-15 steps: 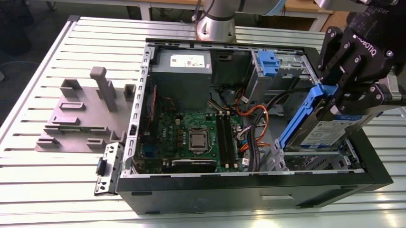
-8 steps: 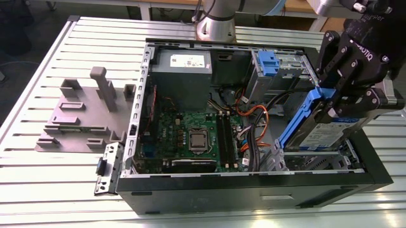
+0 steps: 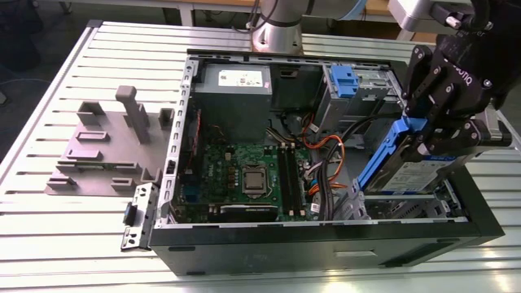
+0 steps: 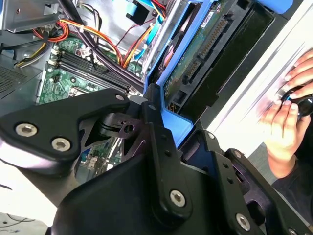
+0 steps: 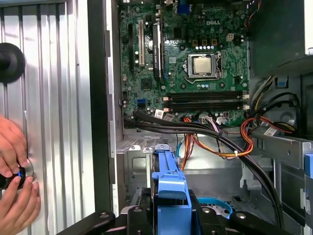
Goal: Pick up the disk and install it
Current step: 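Insert the disk into the insertion slot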
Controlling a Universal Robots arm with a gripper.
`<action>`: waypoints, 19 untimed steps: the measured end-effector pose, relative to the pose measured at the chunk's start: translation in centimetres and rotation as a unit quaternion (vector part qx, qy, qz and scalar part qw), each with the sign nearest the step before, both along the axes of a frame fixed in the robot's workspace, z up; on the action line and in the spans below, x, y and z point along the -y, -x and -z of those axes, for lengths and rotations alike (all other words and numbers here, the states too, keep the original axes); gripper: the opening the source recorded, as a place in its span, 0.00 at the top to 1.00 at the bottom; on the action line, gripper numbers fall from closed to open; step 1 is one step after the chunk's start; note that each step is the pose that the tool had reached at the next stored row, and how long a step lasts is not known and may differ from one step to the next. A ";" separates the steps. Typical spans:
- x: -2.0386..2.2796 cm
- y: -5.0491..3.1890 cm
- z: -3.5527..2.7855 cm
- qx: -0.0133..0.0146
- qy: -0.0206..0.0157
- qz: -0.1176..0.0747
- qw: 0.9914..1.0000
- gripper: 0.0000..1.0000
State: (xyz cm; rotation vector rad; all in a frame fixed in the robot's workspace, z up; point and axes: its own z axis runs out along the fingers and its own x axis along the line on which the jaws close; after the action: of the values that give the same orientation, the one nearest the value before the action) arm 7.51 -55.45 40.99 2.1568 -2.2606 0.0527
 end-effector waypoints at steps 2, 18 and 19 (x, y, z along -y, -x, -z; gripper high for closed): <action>0.01 0.00 0.16 0.000 0.000 0.000 1.000 0.64; 0.14 0.00 1.46 0.000 0.000 0.000 1.000 0.64; 0.14 0.00 1.54 0.000 0.000 0.000 1.000 0.64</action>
State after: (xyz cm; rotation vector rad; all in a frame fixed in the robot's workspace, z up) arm 7.51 -55.59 39.45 2.1568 -2.2606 0.0526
